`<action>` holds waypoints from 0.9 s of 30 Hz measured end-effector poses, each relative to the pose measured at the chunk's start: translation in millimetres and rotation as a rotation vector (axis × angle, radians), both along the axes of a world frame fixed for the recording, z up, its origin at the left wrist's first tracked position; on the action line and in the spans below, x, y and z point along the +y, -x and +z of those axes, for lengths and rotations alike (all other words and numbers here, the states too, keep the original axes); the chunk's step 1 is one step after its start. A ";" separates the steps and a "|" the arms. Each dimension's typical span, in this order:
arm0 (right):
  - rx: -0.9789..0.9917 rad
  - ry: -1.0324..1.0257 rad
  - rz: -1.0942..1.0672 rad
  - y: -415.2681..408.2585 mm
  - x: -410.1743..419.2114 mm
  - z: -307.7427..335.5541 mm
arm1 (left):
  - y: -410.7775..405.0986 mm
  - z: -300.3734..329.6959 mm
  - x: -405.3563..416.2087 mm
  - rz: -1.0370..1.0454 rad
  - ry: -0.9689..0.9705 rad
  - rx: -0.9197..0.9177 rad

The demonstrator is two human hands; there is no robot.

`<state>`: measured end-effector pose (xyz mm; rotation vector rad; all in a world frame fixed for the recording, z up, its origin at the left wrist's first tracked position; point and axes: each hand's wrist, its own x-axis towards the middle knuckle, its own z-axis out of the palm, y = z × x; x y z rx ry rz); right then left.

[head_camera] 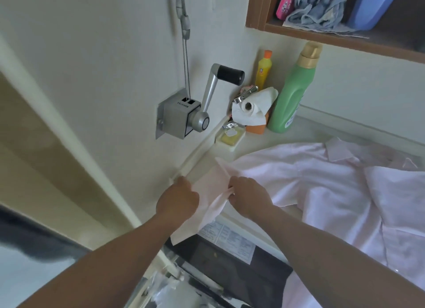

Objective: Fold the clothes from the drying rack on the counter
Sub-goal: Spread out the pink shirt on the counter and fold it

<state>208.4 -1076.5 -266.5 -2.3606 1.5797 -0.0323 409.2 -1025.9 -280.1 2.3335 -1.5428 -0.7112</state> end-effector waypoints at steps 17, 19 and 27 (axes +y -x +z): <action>0.001 -0.038 0.129 17.1 5.0 -6.7 | -14.9 -93.6 56.0 0.382 -0.311 0.013; -0.008 -0.039 0.133 18.8 5.2 -8.6 | -11.6 -87.9 57.7 0.395 -0.231 0.037; -0.015 -0.008 0.133 20.9 4.1 -15.7 | 29.8 4.5 54.1 0.455 0.225 0.395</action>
